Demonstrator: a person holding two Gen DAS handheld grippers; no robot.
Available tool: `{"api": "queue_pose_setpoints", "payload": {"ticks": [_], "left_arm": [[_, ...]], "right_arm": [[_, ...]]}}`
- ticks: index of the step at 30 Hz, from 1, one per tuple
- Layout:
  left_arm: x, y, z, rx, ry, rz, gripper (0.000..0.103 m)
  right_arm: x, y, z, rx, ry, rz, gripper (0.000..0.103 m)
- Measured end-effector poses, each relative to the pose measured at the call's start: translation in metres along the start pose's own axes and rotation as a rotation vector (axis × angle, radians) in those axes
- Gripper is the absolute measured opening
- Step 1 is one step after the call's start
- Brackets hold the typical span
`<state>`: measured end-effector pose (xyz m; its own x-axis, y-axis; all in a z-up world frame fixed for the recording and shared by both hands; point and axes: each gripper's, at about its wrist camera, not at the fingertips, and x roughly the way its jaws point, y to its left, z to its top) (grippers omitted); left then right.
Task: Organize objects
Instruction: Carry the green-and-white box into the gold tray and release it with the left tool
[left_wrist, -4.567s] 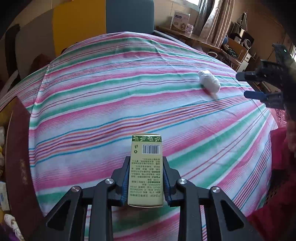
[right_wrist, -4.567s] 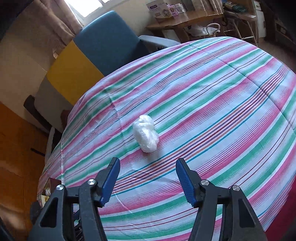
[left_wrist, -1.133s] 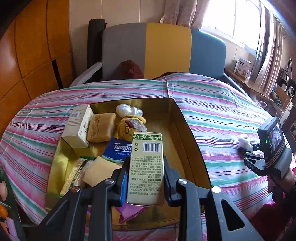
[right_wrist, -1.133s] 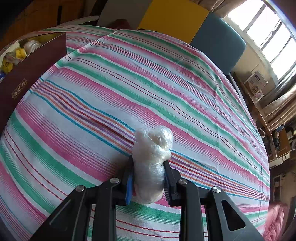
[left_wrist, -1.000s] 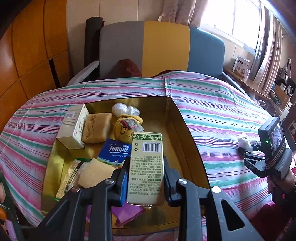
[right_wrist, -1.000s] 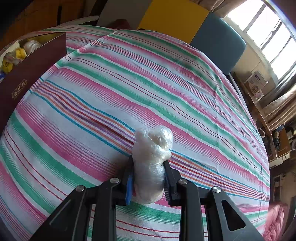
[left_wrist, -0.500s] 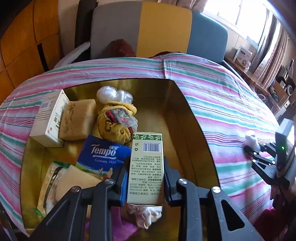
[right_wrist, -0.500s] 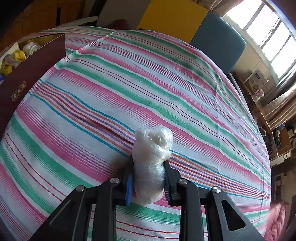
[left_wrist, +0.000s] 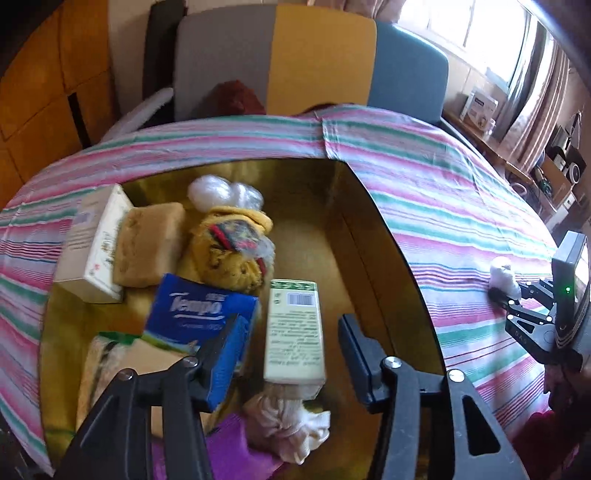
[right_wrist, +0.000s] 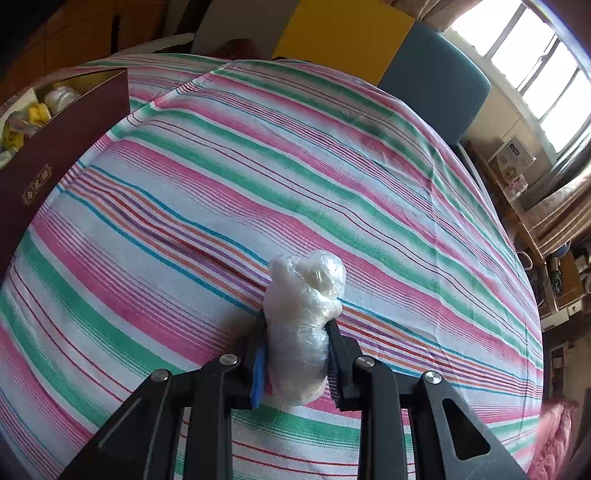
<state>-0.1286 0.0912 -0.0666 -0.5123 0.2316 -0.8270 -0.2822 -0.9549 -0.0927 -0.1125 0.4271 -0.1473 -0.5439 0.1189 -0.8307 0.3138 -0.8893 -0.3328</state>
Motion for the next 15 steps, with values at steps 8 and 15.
{"api": "queue_pose_setpoints", "payload": {"ticks": [8,15], "left_arm": [[-0.032,0.003,-0.008,-0.014,-0.098,0.059,0.053],[-0.067,0.010,-0.018,-0.045,-0.172,0.086,0.053]], "right_arm": [[0.000,-0.001,0.000,-0.001,-0.001,0.000,0.028],[0.000,-0.002,0.001,0.004,-0.004,0.006,0.028]]}}
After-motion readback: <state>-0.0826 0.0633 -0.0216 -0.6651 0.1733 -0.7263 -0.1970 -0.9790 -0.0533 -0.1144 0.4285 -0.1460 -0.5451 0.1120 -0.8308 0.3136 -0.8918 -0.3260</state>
